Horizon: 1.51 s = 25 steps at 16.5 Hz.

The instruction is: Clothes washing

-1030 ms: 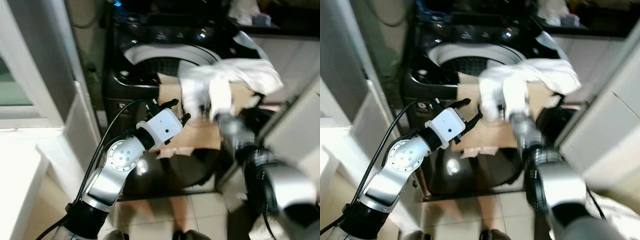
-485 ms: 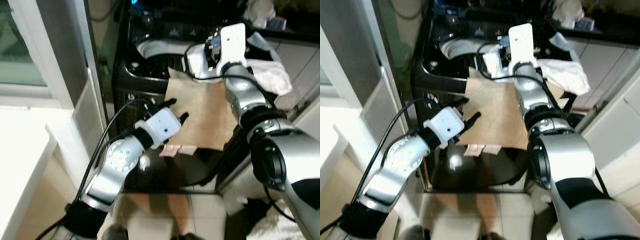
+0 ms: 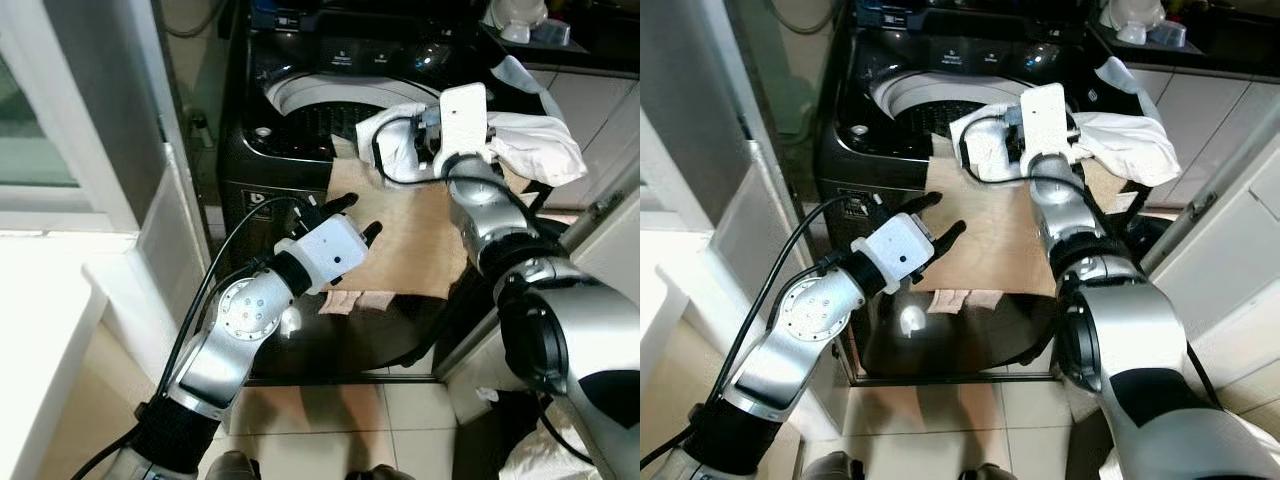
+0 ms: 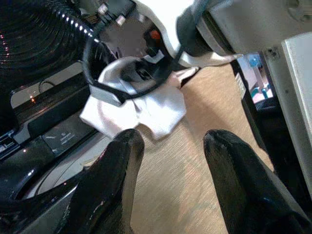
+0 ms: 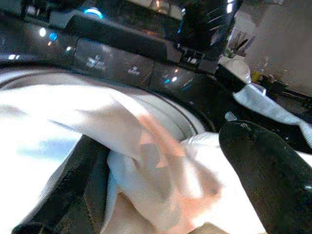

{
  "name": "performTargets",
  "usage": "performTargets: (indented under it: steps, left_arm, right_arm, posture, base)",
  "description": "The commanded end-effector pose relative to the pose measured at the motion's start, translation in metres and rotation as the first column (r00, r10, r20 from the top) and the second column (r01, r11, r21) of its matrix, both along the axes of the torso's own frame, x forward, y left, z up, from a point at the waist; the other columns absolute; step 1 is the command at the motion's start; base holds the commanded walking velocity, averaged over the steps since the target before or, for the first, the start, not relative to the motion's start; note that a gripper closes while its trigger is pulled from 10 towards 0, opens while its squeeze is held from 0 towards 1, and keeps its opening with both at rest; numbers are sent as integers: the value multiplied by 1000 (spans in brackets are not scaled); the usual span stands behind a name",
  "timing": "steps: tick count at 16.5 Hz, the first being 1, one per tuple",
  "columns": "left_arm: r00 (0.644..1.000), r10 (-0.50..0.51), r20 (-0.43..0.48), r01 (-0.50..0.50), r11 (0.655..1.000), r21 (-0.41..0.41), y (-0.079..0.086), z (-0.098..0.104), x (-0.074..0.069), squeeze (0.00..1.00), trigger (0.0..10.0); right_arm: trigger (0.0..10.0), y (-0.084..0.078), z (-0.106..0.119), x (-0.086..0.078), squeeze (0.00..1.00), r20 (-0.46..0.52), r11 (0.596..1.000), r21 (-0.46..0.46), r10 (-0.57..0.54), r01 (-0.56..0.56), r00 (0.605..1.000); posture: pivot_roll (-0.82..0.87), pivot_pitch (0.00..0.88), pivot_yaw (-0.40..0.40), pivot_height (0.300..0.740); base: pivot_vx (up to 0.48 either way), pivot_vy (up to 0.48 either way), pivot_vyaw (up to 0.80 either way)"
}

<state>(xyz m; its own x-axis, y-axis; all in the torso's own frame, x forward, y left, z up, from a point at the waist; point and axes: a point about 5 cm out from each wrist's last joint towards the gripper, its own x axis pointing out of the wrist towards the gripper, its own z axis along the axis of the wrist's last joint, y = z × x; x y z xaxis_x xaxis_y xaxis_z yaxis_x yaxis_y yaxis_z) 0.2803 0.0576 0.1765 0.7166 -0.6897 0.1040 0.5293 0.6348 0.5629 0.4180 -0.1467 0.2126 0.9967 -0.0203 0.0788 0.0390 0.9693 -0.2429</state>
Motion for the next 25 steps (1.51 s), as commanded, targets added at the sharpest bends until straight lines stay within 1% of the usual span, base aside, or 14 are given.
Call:
performTargets:
  steps: [1,3,6,9,10,13,15,16,18,19,21,22,23,25]
  left_arm:
    - [1000,16,11,-16,1000,-22,0,4,2,0,10000]
    - [999,33,3,-32,996,-87,3,11,3,0,10000]
    - [998,1,69,6,994,-108,-3,21,-4,0,10000]
    - [972,-30,231,59,991,-120,-9,46,-10,0,10000]
    - [967,-36,251,68,991,-118,-10,50,-11,0,10000]
    - [967,-51,248,81,991,-109,-11,49,-12,0,10000]
    - [968,-56,244,85,990,-109,-11,48,-14,0,10000]
    - [968,-57,244,85,991,-107,-11,48,-15,0,10000]
    - [964,-62,257,88,992,-89,-12,48,-17,0,10000]
    - [960,-51,275,74,995,-74,-11,48,-17,0,10000]
    - [958,-47,284,71,994,-77,-10,48,-19,0,10000]
    - [958,-47,284,72,994,-78,-10,49,-20,0,10000]
    - [958,-50,282,76,994,-80,-10,49,-21,0,10000]
    - [958,-49,282,74,994,-79,-10,49,-22,0,10000]
  right_arm:
    - [10000,-1,8,2,0,3,1000,25,-14,14,1000]
    - [10000,5,17,4,0,28,1000,17,-5,5,1000]
    - [10000,5,34,6,0,78,1000,-9,-13,14,997]
    - [10000,2,62,9,0,147,998,-49,-33,41,989]
    - [10000,1,68,9,0,160,997,-57,-41,50,986]
    - [10000,4,79,10,0,172,994,-97,-32,50,985]
    - [10000,13,84,11,0,157,992,-124,-6,26,988]
    - [10000,14,84,11,0,150,993,-114,-9,26,989]
    - [10000,11,82,12,0,125,998,-54,-33,40,992]
    - [10000,8,77,12,0,93,999,-3,-53,53,994]
    - [10000,7,68,12,0,42,996,67,-61,59,997]
    - [10000,7,67,12,0,34,995,75,-63,60,997]
    - [10000,8,56,13,0,-46,984,168,-59,66,997]
    - [10000,10,47,12,0,-108,968,243,-37,62,994]
  posture:
    - [78,0,-78,740]
    - [90,0,-89,740]
    - [98,0,-99,740]
    - [106,0,-103,740]
    - [110,0,-106,740]
    - [116,0,-109,740]
    - [134,0,-120,740]
    - [137,0,-122,740]
    - [150,0,-132,740]
    - [158,0,-136,740]
    - [166,0,-137,740]
    - [166,0,-138,740]
    - [171,0,-143,740]
    - [174,0,-145,740]
  base:
    - [0,0,0]
    - [212,0,0]
    - [454,0,0]
    - [454,0,0]
    - [454,0,0]
    - [454,0,0]
    - [456,0,0]
    - [454,0,0]
    - [456,0,0]
    - [334,0,0]
    - [0,0,0]
    - [0,0,0]
    - [0,0,0]
    - [0,0,0]
